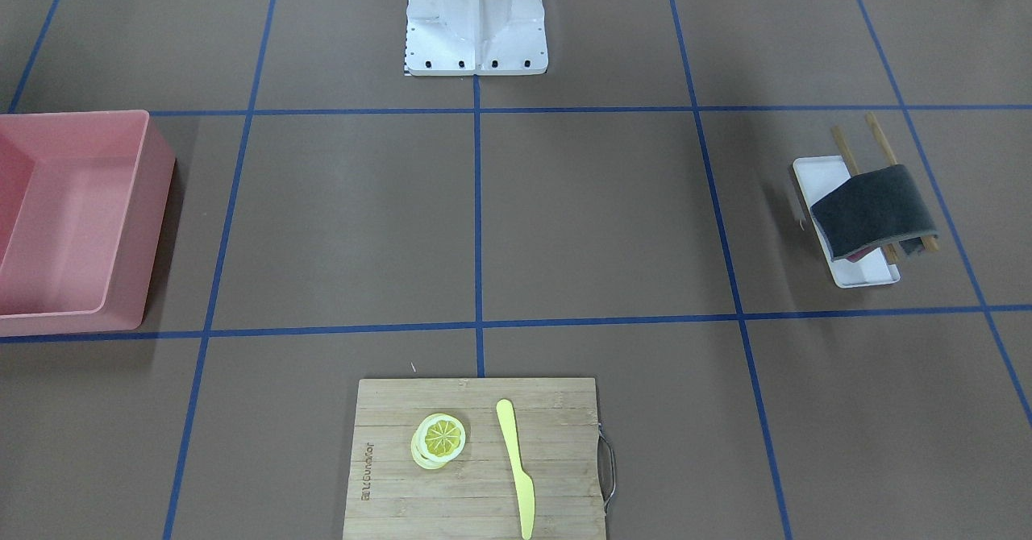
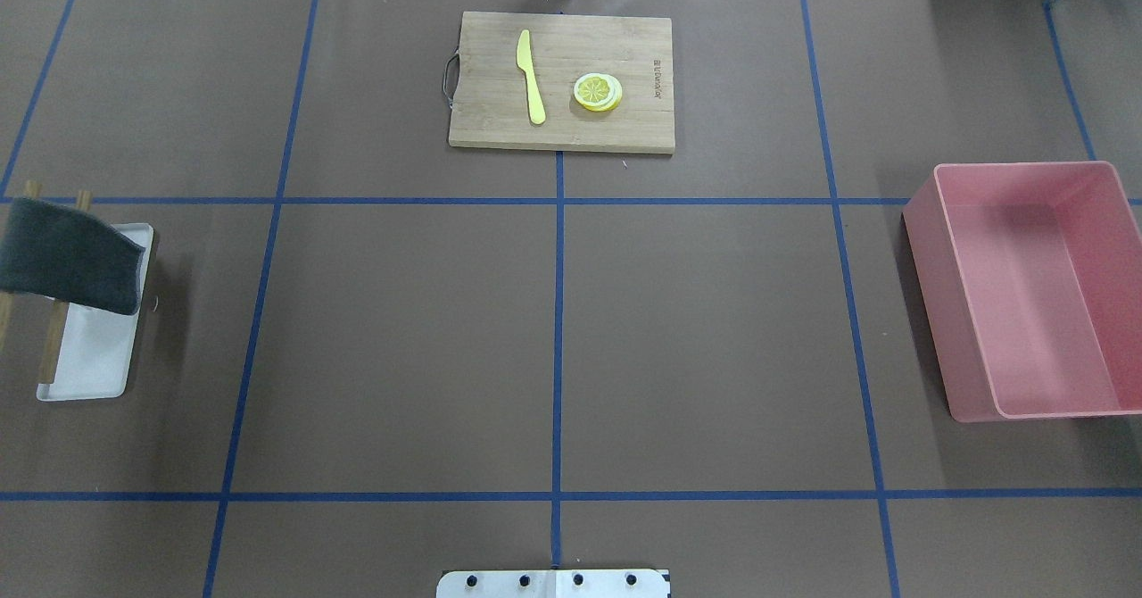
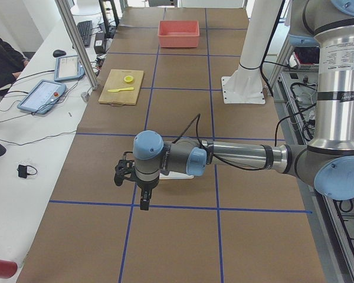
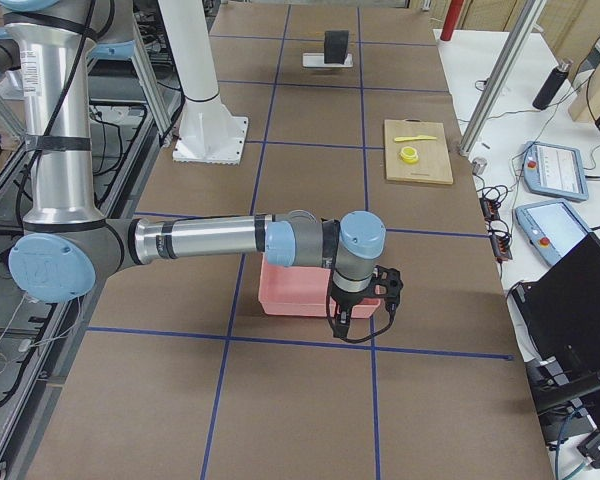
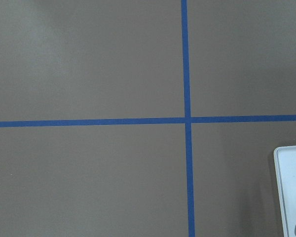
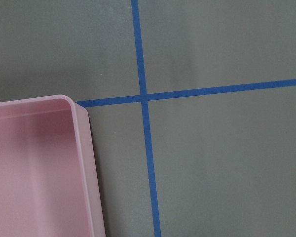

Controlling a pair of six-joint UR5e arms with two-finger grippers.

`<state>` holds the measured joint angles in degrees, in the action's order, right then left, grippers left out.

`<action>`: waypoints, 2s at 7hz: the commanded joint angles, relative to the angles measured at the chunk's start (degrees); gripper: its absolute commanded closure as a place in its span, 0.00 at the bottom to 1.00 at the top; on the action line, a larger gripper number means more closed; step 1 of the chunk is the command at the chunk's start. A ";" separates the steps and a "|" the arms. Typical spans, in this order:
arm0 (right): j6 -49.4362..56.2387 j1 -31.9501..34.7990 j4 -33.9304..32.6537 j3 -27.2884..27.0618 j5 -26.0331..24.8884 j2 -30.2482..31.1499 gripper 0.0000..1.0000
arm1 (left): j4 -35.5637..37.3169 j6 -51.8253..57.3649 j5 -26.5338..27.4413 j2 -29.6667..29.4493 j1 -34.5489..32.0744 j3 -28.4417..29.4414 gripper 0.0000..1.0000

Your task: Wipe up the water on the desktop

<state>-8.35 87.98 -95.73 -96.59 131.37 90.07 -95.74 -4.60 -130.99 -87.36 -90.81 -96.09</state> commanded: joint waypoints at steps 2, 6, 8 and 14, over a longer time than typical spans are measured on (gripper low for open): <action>0.00 0.00 -0.07 -0.70 0.03 -0.16 0.00 | 0.03 -0.41 0.12 0.00 0.02 0.28 0.01; 0.00 0.00 0.28 -0.62 0.03 0.28 0.00 | 0.03 -0.15 0.38 -0.09 0.02 1.25 0.01; 0.00 0.00 0.28 -0.70 -0.41 0.37 0.00 | 0.03 -0.23 0.38 -0.09 0.02 1.25 0.01; -0.09 0.62 0.54 -1.23 -0.76 -0.59 0.00 | -1.89 -0.67 -4.15 -0.44 0.02 0.63 0.01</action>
<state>-8.42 88.52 -95.26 -97.73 130.89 89.91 -96.69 -4.99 -132.24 -87.86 -90.79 -95.59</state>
